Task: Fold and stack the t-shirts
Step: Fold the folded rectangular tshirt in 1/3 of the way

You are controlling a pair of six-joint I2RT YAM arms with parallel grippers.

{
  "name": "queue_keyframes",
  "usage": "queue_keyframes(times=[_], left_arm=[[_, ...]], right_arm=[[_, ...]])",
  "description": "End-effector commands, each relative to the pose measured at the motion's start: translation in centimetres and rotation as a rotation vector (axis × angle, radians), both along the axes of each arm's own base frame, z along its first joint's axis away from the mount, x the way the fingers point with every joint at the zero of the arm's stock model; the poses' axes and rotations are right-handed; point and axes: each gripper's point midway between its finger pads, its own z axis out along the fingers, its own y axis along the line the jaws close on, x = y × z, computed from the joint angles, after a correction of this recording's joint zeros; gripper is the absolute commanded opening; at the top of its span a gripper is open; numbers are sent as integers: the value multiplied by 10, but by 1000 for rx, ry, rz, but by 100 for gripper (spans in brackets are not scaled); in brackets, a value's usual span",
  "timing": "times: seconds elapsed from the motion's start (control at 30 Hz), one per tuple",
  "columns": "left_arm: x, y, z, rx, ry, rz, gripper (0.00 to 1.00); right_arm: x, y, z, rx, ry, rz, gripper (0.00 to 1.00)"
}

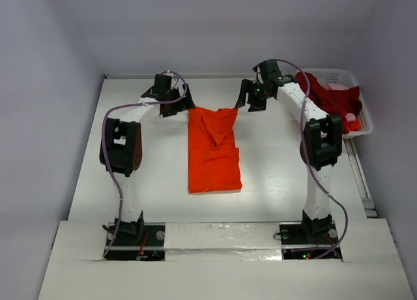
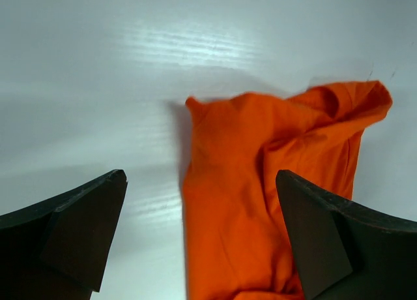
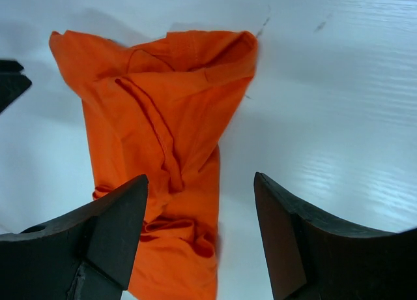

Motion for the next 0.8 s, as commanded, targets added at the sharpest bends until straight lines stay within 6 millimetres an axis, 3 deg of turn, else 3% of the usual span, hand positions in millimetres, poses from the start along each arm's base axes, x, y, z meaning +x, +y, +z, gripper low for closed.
queue_keyframes(times=[0.0,0.2,0.23,0.47,0.6,0.77], left_arm=[[36,-4,33,-44,-123,-50,99],[54,-5,37,-101,-141,-48,96],[54,-7,28,-104,-118,-55,95],[57,-20,22,-164,-112,-105,95],[54,-23,10,-177,-77,-113,95],[53,-16,-3,-137,-31,-86,95]], right_arm=[[1,24,3,27,-4,110,72],[23,36,7,67,-30,116,73],[23,40,9,91,-30,125,73],[38,51,21,164,-60,149,73],[44,46,13,199,-36,124,73],[48,28,-13,131,23,25,73]])
